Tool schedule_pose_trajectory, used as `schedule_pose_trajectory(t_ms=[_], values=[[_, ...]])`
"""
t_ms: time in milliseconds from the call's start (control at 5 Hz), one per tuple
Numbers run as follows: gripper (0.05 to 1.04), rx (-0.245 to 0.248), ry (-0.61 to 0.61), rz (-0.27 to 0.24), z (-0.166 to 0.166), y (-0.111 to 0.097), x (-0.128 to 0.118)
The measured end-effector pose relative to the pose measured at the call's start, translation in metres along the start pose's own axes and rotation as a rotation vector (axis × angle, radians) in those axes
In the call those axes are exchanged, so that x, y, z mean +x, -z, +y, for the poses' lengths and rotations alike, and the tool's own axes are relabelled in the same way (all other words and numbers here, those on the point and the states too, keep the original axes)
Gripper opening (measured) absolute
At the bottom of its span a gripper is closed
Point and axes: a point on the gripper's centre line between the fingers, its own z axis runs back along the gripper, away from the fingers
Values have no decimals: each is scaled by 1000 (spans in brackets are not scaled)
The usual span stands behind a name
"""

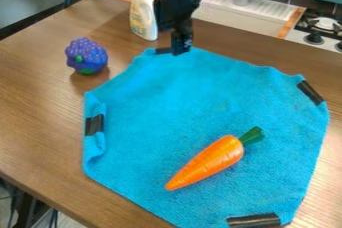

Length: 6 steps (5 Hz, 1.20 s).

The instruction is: Fold the cloth with carrot from top to bottom

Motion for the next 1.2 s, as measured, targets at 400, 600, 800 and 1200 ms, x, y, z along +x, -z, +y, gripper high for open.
schedule_pose_trajectory(t_ms=[400,600,800,1200], values=[[999,28,14,28,8,18,-5],[999,20,-3,27,15,19,-2],[999,-18,-31,34,20,24,-3],[948,-106,-49,55,16,34,-8]])
